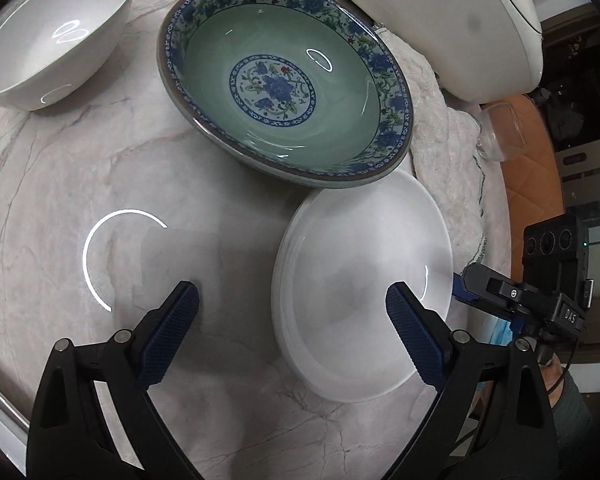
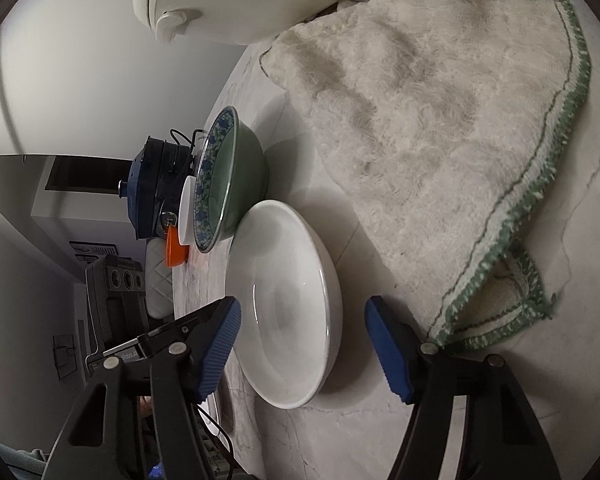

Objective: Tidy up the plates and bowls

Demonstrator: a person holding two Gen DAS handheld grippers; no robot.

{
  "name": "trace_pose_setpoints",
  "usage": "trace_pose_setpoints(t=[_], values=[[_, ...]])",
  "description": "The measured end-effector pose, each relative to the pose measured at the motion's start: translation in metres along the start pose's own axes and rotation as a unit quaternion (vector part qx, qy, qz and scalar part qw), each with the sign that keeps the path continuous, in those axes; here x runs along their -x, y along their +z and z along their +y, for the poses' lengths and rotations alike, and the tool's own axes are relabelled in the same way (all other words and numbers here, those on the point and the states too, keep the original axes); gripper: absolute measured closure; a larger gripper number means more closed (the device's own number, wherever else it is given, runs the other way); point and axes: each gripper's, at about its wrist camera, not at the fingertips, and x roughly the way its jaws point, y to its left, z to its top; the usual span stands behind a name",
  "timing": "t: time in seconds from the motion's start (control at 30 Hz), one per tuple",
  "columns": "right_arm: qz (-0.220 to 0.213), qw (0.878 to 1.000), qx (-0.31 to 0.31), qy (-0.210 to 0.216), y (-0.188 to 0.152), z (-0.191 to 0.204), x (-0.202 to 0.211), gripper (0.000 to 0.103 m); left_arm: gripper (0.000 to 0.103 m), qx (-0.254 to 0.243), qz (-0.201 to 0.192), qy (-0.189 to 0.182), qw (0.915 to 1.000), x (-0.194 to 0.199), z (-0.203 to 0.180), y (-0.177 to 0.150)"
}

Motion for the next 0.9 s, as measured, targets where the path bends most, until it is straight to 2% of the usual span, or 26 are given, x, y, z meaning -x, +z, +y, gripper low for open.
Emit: trace_pose_setpoints(t=[0.1, 0.27, 0.3, 0.33, 0.4, 0.5, 0.9], values=[[0.0, 1.0, -0.003, 0.0, 0.002, -0.002, -0.002, 0.043, 0.025, -0.005, -0.002, 0.001, 1.0, 0.0, -0.002, 0.001], [0.004, 1.0, -0.007, -0.004, 0.003, -0.008, 0.0, 0.054, 0.028, -0.023, 0.007, 0.005, 0.9997, 0.001, -0.006, 0.001], [0.006, 1.0, -0.007, -0.008, 0.003, -0.008, -0.001, 0.06, 0.045, -0.029, 0.009, 0.008, 0.9995, 0.0, -0.009, 0.001], [0.009, 1.0, -0.006, -0.014, 0.003, -0.009, -0.002, 0.064, 0.074, -0.033, 0.015, 0.01, 0.9993, -0.001, -0.009, 0.0], [0.016, 0.999, -0.005, -0.033, 0.003, -0.013, -0.002, 0.087, 0.085, -0.037, 0.021, 0.021, 0.9989, -0.004, -0.011, -0.001], [0.014, 0.999, -0.01, -0.039, 0.002, -0.017, -0.001, 0.091, 0.09, -0.031, 0.02, 0.015, 0.9992, -0.002, -0.005, -0.005], [0.014, 0.998, 0.002, -0.054, -0.002, -0.011, 0.003, 0.091, 0.09, -0.031, 0.019, 0.013, 0.9992, 0.001, -0.007, -0.012]])
